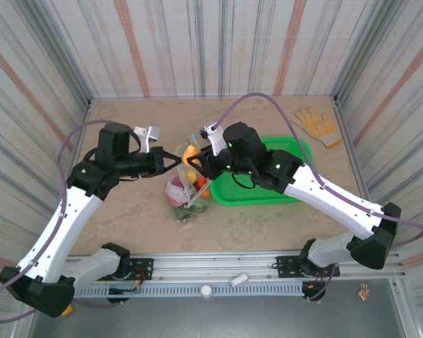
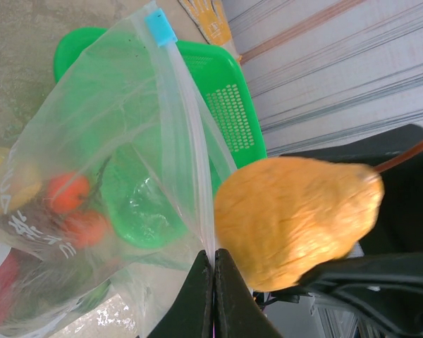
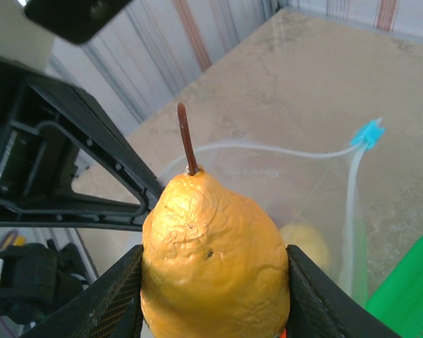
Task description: Place the food in the zip-top bag and seal the zipper
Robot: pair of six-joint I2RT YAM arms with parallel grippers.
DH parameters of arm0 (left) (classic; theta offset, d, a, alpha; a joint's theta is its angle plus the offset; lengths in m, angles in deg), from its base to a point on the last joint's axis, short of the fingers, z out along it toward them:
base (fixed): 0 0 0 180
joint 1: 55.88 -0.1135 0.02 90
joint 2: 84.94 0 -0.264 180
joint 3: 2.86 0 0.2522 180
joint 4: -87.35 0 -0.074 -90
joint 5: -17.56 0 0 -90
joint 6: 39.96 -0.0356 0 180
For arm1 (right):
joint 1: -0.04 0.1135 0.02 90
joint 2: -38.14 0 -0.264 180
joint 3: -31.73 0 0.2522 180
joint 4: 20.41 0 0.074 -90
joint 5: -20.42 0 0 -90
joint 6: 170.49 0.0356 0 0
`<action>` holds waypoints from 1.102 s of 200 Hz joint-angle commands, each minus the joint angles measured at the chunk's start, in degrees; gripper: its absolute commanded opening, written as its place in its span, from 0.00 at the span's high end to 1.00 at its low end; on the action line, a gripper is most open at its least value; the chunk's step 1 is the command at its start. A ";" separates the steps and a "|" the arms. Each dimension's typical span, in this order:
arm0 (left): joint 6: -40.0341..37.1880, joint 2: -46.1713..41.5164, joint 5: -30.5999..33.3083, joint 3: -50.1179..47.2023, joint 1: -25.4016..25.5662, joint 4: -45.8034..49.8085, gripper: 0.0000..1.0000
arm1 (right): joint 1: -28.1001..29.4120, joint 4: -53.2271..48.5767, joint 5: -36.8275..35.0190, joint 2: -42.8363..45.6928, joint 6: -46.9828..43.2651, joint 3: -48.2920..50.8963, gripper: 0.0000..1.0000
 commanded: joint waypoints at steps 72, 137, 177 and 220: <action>0.04 -2.12 -0.11 1.05 -0.48 0.39 1.00 | 3.05 -10.52 -16.62 -10.30 -1.04 -6.01 0.66; -0.02 -2.51 -0.19 0.47 -0.48 0.34 1.00 | 3.03 -10.38 -15.94 -13.44 -0.10 -8.34 0.46; -0.11 -2.65 0.04 0.24 -0.47 0.41 1.00 | 3.03 -9.88 -14.08 -11.60 -0.36 -7.21 0.38; -0.02 -2.48 -0.17 -0.14 -0.48 0.12 1.00 | 2.77 -8.93 -11.14 -8.96 -0.40 -7.13 0.38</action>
